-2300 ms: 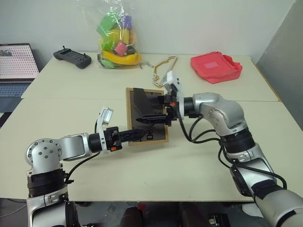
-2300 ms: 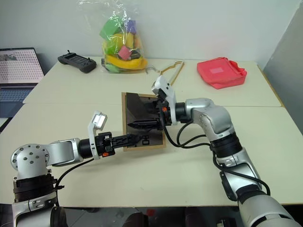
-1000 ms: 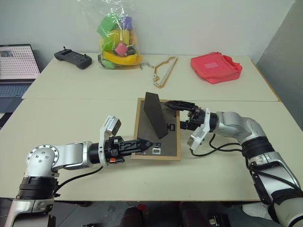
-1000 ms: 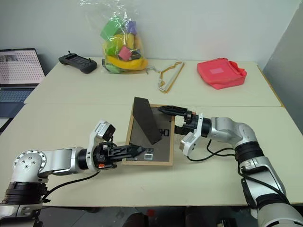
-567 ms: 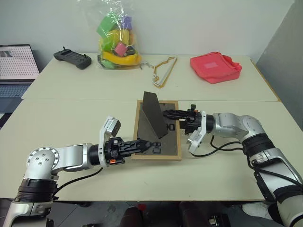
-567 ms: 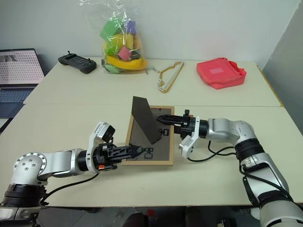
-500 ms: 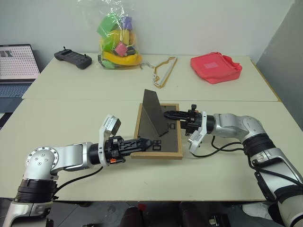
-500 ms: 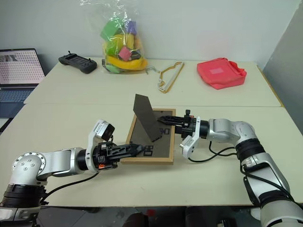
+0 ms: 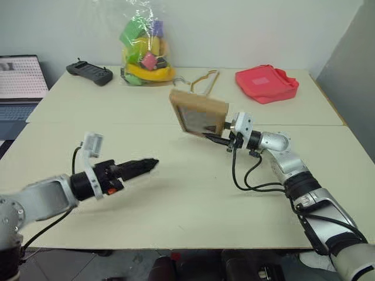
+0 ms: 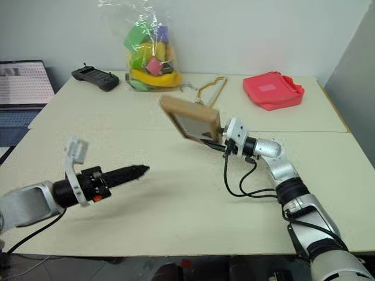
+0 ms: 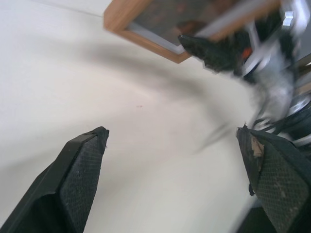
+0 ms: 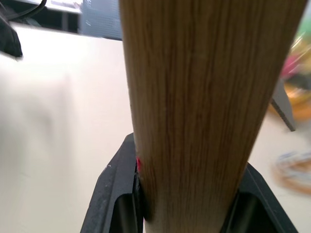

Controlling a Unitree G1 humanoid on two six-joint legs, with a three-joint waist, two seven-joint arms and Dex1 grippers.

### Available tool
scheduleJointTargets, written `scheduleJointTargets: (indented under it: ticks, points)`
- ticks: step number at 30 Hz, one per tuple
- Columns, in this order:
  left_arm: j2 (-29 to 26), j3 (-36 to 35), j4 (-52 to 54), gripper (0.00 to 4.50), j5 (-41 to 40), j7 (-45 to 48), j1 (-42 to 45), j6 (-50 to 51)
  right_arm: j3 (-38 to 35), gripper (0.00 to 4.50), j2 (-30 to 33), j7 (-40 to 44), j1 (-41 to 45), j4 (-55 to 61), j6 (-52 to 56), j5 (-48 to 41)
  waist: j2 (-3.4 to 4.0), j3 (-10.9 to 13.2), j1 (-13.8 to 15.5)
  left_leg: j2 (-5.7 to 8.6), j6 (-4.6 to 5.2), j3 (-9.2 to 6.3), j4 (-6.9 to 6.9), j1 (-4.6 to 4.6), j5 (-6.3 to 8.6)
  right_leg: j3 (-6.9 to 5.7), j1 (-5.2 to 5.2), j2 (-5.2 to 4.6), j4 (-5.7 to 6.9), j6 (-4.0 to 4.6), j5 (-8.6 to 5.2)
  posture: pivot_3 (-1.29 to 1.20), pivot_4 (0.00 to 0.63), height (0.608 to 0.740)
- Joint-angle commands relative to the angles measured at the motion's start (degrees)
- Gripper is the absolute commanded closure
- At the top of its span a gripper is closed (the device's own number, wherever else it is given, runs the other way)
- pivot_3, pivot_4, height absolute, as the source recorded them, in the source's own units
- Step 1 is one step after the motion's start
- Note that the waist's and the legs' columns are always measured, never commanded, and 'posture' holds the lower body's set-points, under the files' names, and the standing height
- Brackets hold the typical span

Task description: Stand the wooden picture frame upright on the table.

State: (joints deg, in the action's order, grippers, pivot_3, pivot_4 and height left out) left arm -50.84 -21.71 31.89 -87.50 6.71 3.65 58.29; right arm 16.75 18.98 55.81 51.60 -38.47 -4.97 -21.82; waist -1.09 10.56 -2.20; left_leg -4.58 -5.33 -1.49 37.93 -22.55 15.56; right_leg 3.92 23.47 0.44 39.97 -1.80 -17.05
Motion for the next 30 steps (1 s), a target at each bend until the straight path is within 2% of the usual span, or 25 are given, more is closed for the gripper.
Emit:
scheduleJointTargets:
  ticks: [1, 6, 11, 13, 14, 20, 24, 26, 30]
  points:
    - [4.13, 3.51, 9.83, 0.0, 14.95, -0.78, -1.8, -8.41, -4.03, 3.19, -2.89, 3.72, 4.82, -4.26, 11.17, -2.59, 0.01, 0.0, 0.35, 0.02, -0.01, 0.06, 0.01, 0.01, 0.0, 0.03, 0.0, 0.01, 0.01, 0.0, 0.0, 0.0, 0.15, 0.74]
    - [7.32, 5.04, 11.01, 0.0, 26.51, 1.7, -7.41, -13.89, -5.87, 3.19, -6.71, 2.61, 7.5, -13.9, 11.48, 1.36, 0.01, 0.0, 0.46, 0.02, 0.08, 0.08, -0.02, -0.02, 0.05, 0.07, 0.06, 0.09, -0.06, 0.0, 0.0, 0.0, 0.15, 0.74]
    - [9.25, 4.58, 9.83, 0.0, 29.99, 3.88, -10.22, -15.83, -7.33, 3.19, -9.36, 1.86, 6.05, -19.35, 7.41, 5.03, 0.01, 0.01, 0.3, -0.01, 0.27, 0.1, -0.04, -0.06, 0.15, 0.12, 0.15, 0.15, -0.03, 0.0, 0.0, 0.0, 0.15, 0.74]
    - [9.47, 4.72, 9.48, 0.0, 31.03, 4.69, -10.03, -15.95, -8.31, 2.49, -9.82, 1.73, 5.35, -20.29, 7.08, 5.79, 0.01, 0.0, 0.28, -0.03, 0.27, 0.08, -0.02, -0.02, 0.15, 0.12, 0.14, 0.19, 0.02, 0.0, 0.0, 0.0, 0.15, 0.74]
    - [9.5, 4.75, 9.15, 0.0, 31.31, 5.1, -9.77, -15.95, -8.92, 2.39, -10.01, 1.76, 5.17, -20.55, 7.61, 5.8, 0.01, 0.0, 0.26, -0.03, 0.27, 0.08, -0.03, 0.0, 0.15, 0.12, 0.12, 0.19, 0.02, 0.0, 0.0, 0.0, 0.15, 0.74]
    - [9.57, 5.79, 5.9, 0.0, 33.61, 7.37, -6.35, -15.94, -10.82, 1.0, -9.43, 1.12, 3.52, -19.52, 7.34, 7.25, 0.01, 0.0, 0.31, -0.03, 0.27, 0.07, -0.03, -0.03, 0.16, 0.11, 0.12, 0.19, 0.0, 0.0, 0.0, 0.0, 0.15, 0.74]
    - [8.81, 6.57, 3.28, 0.0, 34.65, 10.65, -3.72, -15.37, -11.33, 0.18, -6.98, 1.44, 0.27, -14.26, 7.61, 8.32, 0.01, 0.0, 0.38, -0.02, 0.27, 0.07, -0.02, -0.03, 0.15, 0.09, 0.11, 0.18, 0.0, 0.0, 0.0, 0.0, 0.15, 0.74]
    - [8.27, 6.29, 1.68, 0.0, 34.93, 12.37, -2.49, -15.01, -11.22, 0.09, -4.24, 2.29, -3.03, -8.2, 9.62, 8.46, 0.01, 0.0, 0.51, -0.03, 0.27, 0.05, -0.03, -0.06, 0.15, 0.07, 0.1, 0.18, -0.02, 0.0, 0.0, 0.0, 0.15, 0.74]
    - [4.39, 4.06, -4.01, 0.0, 34.48, 17.18, 2.0, -12.84, -11.1, 0.09, 6.78, 3.91, -12.57, 10.79, 13.29, 10.4, 0.02, 0.02, 0.86, -0.01, 0.27, -0.01, -0.03, -0.13, 0.15, 0.0, 0.1, 0.16, -0.03, -0.01, 0.0, 0.0, 0.15, 0.74]
